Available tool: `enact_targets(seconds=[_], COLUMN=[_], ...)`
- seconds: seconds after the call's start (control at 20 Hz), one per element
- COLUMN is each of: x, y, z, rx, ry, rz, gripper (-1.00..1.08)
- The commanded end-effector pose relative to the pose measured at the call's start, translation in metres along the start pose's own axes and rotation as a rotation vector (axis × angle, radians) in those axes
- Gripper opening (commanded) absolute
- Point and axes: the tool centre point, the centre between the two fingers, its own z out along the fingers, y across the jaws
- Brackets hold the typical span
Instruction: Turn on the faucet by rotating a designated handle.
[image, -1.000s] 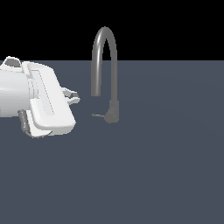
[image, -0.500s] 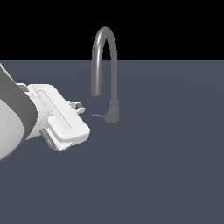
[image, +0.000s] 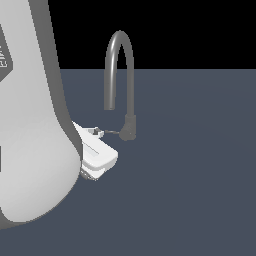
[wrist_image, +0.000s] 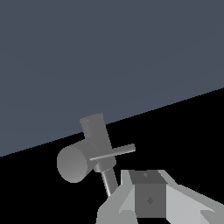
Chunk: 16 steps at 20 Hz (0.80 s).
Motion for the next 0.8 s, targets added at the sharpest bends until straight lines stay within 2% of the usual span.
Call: enact_targets(seconds=[0.0, 0.45, 0.75], x=[0.007, 0.027, 0.036], y=[-0.004, -0.019, -0.026], z=[0.005, 0.025, 0.037], rx=[-0.040, -0.174, -0.241], ry=[-0.007, -0.031, -0.043], rz=[-0.040, -0.179, -0.249], gripper=[-1.00, -1.00, -1.00])
